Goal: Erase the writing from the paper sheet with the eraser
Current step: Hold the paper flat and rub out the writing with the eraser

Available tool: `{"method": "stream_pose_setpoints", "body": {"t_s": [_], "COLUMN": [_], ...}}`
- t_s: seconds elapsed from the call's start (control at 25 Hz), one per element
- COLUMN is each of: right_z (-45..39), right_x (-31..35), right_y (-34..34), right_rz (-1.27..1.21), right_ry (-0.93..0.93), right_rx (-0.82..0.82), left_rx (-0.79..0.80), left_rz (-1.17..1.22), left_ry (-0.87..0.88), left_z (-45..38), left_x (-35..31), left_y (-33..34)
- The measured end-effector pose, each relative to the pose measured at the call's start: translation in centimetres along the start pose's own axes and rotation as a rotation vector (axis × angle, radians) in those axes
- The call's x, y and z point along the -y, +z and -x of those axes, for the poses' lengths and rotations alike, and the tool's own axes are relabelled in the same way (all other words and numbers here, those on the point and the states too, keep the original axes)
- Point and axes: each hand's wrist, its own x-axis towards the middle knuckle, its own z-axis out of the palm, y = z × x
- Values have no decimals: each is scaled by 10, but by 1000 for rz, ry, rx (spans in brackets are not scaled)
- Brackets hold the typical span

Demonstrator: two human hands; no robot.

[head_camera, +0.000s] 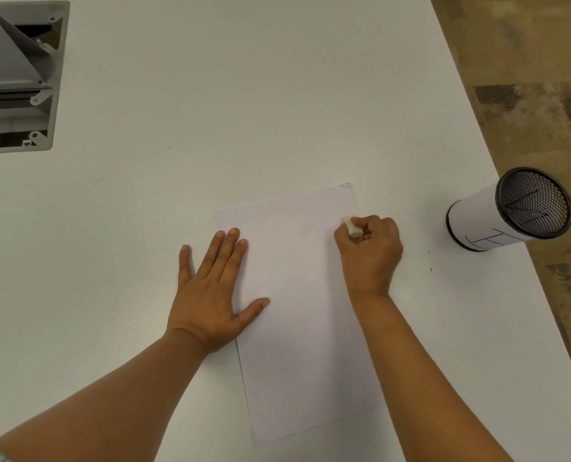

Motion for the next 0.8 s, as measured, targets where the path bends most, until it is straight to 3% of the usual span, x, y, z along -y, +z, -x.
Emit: {"method": "stream_pose_setpoints", "body": {"t_s": [0.2,0.4,0.56,0.8], "right_z": [34,3,32,8], "right_x": [12,3,11,-6], "right_y": [14,1,9,-4], "right_rz": [-22,11,-27,4], "right_ry": [-167,-16,-154,-47], "right_rx": [231,33,260,63], "left_rx": [-8,-10,-7,-20], "left_rz": [2,16,4,-2], "left_ry": [6,12,16,15], "left_z": [0,-1,-1,1], "left_x": [1,0,1,1], "left_y": [0,1,1,2]}}
